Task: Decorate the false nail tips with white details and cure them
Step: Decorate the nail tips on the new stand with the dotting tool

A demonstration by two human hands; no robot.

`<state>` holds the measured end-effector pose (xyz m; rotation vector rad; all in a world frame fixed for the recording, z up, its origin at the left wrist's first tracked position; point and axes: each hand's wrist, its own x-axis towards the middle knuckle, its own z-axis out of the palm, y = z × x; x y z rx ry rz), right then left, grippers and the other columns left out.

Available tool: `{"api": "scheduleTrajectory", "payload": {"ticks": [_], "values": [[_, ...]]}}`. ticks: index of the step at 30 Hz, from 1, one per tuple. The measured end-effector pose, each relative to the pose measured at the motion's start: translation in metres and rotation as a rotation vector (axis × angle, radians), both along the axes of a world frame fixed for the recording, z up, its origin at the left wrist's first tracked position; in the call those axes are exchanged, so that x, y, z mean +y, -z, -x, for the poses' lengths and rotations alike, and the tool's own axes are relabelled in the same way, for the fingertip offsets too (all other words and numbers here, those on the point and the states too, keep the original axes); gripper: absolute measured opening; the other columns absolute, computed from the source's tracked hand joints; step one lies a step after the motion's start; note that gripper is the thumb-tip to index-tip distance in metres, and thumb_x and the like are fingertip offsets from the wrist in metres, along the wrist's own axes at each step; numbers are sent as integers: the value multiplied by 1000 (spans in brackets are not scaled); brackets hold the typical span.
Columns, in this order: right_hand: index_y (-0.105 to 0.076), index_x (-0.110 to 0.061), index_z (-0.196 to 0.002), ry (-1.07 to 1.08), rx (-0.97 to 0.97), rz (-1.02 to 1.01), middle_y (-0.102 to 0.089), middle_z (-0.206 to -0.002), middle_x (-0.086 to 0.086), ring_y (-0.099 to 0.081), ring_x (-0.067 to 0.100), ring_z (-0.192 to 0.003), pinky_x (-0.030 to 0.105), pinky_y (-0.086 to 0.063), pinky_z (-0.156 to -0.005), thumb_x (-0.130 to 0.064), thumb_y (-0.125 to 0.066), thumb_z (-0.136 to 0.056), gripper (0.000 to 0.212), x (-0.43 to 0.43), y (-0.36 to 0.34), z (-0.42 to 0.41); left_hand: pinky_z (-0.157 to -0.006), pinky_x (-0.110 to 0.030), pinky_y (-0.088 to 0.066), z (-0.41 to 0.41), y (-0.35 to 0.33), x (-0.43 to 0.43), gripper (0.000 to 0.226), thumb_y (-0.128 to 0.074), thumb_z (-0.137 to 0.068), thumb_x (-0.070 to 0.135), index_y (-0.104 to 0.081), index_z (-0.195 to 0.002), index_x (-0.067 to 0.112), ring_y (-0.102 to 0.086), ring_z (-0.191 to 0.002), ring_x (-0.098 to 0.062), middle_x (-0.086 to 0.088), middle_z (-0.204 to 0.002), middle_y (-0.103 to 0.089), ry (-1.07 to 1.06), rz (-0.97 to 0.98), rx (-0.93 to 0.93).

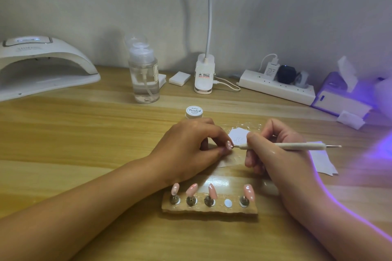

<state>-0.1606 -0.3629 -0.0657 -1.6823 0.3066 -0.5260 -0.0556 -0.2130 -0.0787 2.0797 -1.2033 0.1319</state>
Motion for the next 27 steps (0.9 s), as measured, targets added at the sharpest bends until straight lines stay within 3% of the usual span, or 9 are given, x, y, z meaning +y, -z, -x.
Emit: {"api": "scheduleTrajectory", "payload": {"ticks": [7, 14, 27], "values": [[-48, -24, -52, 26, -69, -120, -59, -49, 9, -45, 9, -39, 16, -38, -39, -7, -61, -84, 39, 1, -5, 2, -63, -21, -34, 2, 0, 0, 6, -76, -83, 28, -75, -86, 34, -51, -62, -4, 24, -74, -52, -4, 4, -12], [-44, -17, -60, -5, -22, -72, -63, -52, 13, -48, 11, -41, 17, -40, -42, -11, -64, -83, 31, 4, -5, 2, -64, -28, -44, 3, 0, 0, 4, -77, -83, 30, -75, -86, 33, -52, -61, -4, 19, -80, -55, 3, 5, -31], [-49, -20, -61, -12, 5, -43, -65, -55, 14, -48, 12, -44, 18, -39, -43, -16, -65, -82, 27, 3, -3, 2, -62, -26, -41, 3, 0, 0, 5, -76, -83, 29, -76, -86, 34, -52, -62, -7, 21, -76, -52, -1, 7, -42]]}}
